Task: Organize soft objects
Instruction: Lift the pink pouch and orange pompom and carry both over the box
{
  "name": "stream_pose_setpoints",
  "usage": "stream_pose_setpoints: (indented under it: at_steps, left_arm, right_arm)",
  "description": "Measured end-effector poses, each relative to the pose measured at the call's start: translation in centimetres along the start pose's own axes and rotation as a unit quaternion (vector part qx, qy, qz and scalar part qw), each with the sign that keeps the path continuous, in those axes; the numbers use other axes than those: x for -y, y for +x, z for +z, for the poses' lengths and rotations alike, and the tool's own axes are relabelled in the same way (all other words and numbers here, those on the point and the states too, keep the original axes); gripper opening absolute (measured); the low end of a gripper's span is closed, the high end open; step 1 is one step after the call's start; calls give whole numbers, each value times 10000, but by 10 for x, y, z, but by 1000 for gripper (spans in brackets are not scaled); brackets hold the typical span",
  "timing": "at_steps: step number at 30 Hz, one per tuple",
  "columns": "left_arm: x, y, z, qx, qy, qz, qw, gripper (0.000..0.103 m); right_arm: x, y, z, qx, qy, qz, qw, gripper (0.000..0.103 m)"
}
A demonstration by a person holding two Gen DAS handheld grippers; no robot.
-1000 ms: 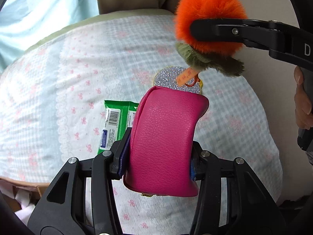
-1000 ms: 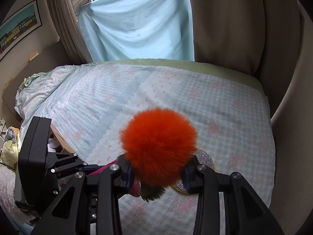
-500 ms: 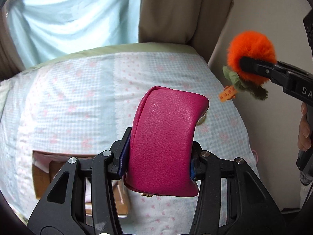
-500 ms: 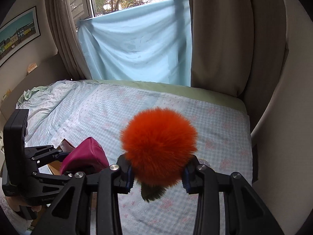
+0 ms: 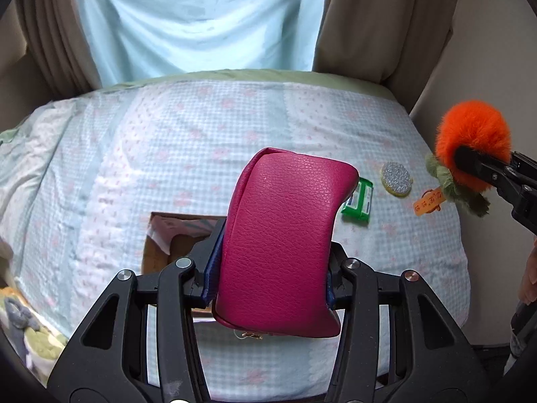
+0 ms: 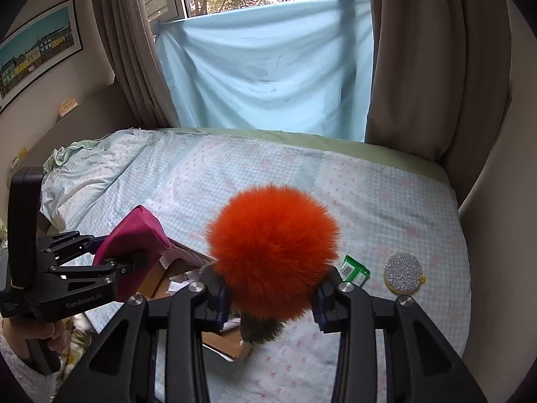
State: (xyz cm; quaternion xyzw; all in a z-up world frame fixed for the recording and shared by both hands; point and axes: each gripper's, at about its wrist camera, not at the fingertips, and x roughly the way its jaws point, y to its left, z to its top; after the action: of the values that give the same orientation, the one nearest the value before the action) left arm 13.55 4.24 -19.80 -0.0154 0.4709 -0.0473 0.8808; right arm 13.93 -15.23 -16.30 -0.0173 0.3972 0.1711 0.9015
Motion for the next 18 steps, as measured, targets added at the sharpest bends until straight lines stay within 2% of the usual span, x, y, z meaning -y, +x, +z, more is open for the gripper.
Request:
stream_pose_setpoints:
  at_steps: [8, 13, 18]
  left_arm:
    - [-84, 18, -11, -381, 330, -293, 9983, 43]
    - [-112, 48, -13, -629, 699, -486, 9944, 43]
    - [-135, 84, -19, -894, 905, -625, 9899, 43]
  right_arm:
    - [-69, 31, -9, -265, 648, -471, 9964, 35]
    - [-99, 64, -24, -467, 1137, -660, 9902, 35]
    - [-110, 105, -47, -827, 1611, -804, 9802, 35]
